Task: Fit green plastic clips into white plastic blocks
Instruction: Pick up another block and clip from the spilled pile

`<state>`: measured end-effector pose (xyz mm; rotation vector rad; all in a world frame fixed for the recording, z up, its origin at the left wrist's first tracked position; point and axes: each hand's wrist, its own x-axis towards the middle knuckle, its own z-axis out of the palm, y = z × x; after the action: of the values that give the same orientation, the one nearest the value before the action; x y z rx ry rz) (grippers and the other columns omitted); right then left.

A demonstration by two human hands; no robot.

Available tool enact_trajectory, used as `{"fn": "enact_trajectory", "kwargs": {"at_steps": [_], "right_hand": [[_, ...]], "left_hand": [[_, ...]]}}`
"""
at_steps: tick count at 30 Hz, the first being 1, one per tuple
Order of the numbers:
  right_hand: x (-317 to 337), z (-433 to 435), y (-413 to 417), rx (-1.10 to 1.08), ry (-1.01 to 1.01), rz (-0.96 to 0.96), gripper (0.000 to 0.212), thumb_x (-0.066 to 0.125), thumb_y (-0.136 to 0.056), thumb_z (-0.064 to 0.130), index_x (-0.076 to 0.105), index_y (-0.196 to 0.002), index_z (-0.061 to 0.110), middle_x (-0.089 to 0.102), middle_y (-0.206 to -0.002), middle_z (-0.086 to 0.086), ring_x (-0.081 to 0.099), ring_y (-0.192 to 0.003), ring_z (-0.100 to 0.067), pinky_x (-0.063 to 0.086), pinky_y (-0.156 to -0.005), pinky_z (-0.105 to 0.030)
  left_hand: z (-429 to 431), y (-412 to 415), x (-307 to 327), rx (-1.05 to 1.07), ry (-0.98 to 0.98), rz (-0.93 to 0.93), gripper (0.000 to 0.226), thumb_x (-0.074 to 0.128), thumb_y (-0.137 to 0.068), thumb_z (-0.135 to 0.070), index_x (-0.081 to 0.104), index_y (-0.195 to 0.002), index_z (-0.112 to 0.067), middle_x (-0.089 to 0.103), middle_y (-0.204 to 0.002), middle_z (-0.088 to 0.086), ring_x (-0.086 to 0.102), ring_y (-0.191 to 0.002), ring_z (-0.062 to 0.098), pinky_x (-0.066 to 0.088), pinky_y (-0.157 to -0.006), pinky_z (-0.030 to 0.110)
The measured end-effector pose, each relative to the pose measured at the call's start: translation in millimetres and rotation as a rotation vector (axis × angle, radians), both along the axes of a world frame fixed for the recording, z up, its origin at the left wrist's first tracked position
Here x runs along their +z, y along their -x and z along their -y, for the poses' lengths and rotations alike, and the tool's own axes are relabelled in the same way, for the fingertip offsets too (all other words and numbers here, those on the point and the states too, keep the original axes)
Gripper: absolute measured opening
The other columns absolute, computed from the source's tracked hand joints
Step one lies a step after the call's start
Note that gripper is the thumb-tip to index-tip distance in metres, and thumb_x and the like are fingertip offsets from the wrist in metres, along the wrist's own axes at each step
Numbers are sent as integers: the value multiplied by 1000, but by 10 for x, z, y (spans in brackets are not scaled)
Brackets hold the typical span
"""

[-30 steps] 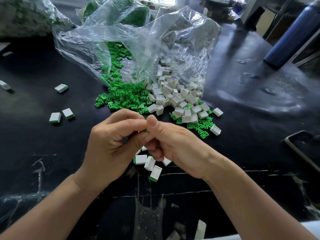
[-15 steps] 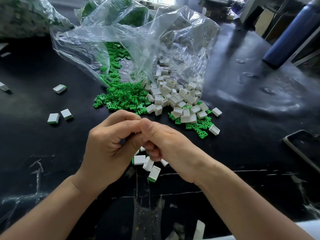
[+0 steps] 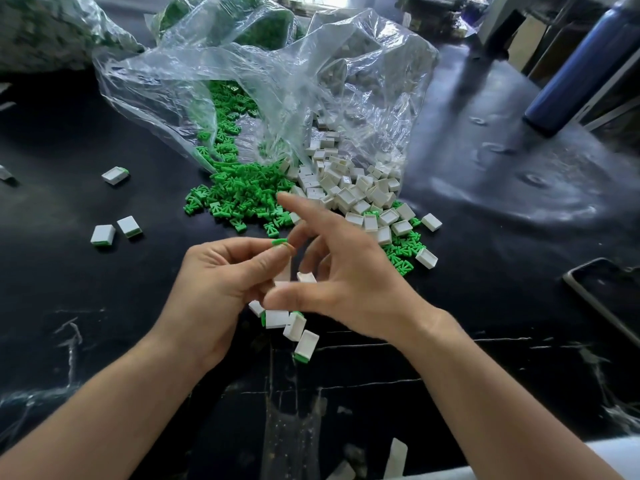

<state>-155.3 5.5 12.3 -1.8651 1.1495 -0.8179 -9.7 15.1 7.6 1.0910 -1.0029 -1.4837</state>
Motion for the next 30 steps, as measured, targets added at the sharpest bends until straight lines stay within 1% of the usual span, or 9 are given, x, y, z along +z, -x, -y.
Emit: {"fn": "enact_trajectory", "kwargs": {"at_steps": [1, 4, 7, 9, 11, 14, 18, 23, 30], "right_hand": [[-15, -12, -16, 12, 86, -83, 85, 81, -64, 33, 41, -138, 23, 48, -95, 9, 47, -71, -2, 39, -68, -14], [-25, -53, -77, -9, 240, -175, 74, 80, -67, 27, 49, -132, 11, 43, -100, 7, 44, -76, -6, 42, -74, -22], [-5, -58, -77, 34, 276, -222, 73, 77, -70, 28, 46, -133, 8, 41, -100, 7, 44, -79, -7, 46, -76, -29], [10, -49, -63, 36, 278, -214, 64, 73, -73, 29, 51, -129, 7, 44, -98, 7, 48, -76, -10, 47, -75, -30], [19, -45, -44, 21, 283, -211, 56, 71, -73, 31, 57, -121, 7, 49, -95, 6, 50, -73, -11, 46, -72, -26], [22, -39, -33, 15, 317, -243, 54, 71, -71, 34, 61, -115, 3, 60, -91, -6, 55, -72, -15, 45, -70, -27], [38, -31, -33, 50, 335, -237, 59, 69, -72, 34, 58, -119, 1, 60, -96, -9, 51, -72, -10, 44, -71, -21], [31, -34, -25, 42, 334, -239, 54, 67, -77, 29, 56, -120, -1, 60, -104, -12, 54, -83, -14, 39, -77, -19], [45, -61, -58, 32, 376, -256, 53, 63, -77, 29, 56, -118, -4, 61, -102, -14, 60, -83, -23, 46, -74, -29]], "left_hand": [[-9, 4, 14, -9, -17, -7, 13, 65, -56, -21, 75, -63, -15, 61, -50, -1, 46, -42, 9, 40, -41, 17], [-26, 21, 39, -51, -24, 14, 15, 66, -55, -26, 75, -62, -16, 62, -52, -1, 46, -44, 11, 32, -46, 20], [-29, 13, 41, -41, -36, 34, 15, 67, -52, -28, 73, -58, -15, 52, -45, -4, 37, -40, 6, 27, -39, 16], [-29, 3, 49, -66, -26, 57, 14, 66, -55, -28, 70, -55, -14, 48, -45, -3, 34, -39, 4, 24, -35, 14], [-28, -13, 49, -96, -32, 70, 18, 68, -54, -30, 70, -56, -13, 49, -48, -2, 35, -40, 5, 24, -34, 14], [-28, -36, 54, -146, -66, 64, 17, 67, -55, -29, 70, -57, -12, 50, -45, -3, 36, -37, 5, 28, -34, 14], [-35, -36, 74, -148, -79, 2, 17, 61, -64, -21, 68, -51, -13, 48, -40, -4, 38, -33, 3, 30, -34, 11], [-21, -66, 91, -173, -120, 15, 15, 64, -59, -23, 67, -49, -13, 47, -44, -4, 33, -36, 1, 23, -31, 9], [-13, -95, 80, -163, -122, -18, 14, 68, -51, -25, 69, -51, -11, 49, -44, -2, 42, -39, 3, 35, -36, 12]]}}
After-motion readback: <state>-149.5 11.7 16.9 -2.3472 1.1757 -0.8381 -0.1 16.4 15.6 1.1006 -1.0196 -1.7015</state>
